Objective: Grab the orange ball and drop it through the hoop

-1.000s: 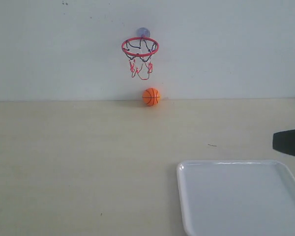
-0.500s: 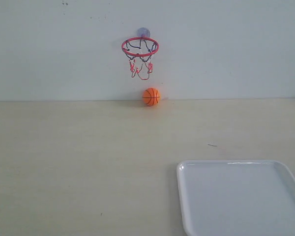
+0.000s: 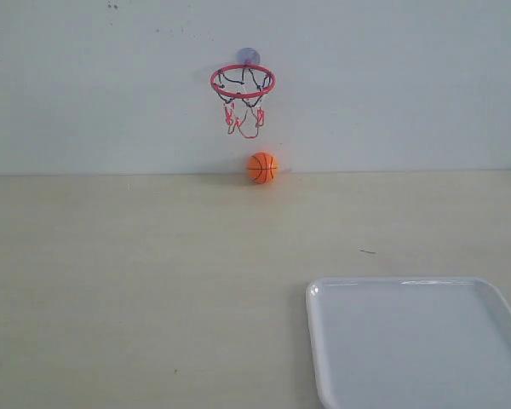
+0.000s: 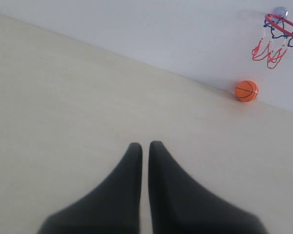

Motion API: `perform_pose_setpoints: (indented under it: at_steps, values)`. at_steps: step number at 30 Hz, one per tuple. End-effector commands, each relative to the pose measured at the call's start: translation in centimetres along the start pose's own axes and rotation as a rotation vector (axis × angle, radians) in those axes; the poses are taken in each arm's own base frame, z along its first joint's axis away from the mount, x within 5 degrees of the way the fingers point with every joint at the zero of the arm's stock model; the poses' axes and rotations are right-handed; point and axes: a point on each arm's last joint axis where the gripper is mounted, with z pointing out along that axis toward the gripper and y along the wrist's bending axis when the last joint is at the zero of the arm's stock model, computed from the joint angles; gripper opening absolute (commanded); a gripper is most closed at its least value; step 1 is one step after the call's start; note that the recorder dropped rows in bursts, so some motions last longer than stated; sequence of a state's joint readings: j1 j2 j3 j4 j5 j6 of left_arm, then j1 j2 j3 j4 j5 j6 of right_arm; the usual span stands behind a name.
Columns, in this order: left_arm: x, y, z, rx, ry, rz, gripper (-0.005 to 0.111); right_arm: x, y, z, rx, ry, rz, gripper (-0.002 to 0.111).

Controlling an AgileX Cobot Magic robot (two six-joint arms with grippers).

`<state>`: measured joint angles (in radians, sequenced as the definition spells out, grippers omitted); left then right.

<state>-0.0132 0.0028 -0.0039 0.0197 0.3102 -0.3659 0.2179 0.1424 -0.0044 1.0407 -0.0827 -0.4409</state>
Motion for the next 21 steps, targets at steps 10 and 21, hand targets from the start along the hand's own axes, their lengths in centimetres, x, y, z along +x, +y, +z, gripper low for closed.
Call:
perform_pose_setpoints:
  at_steps: [10, 21]
  values:
    - [0.1, 0.0, 0.0, 0.008, 0.0, 0.005, 0.004, -0.2, 0.3, -0.8, -0.059, -0.052, -0.024, 0.0]
    - [0.1, 0.0, 0.0, 0.008, 0.0, 0.005, 0.004, 1.8, 0.3, -1.3, -0.122, 0.128, -0.602, 0.0]
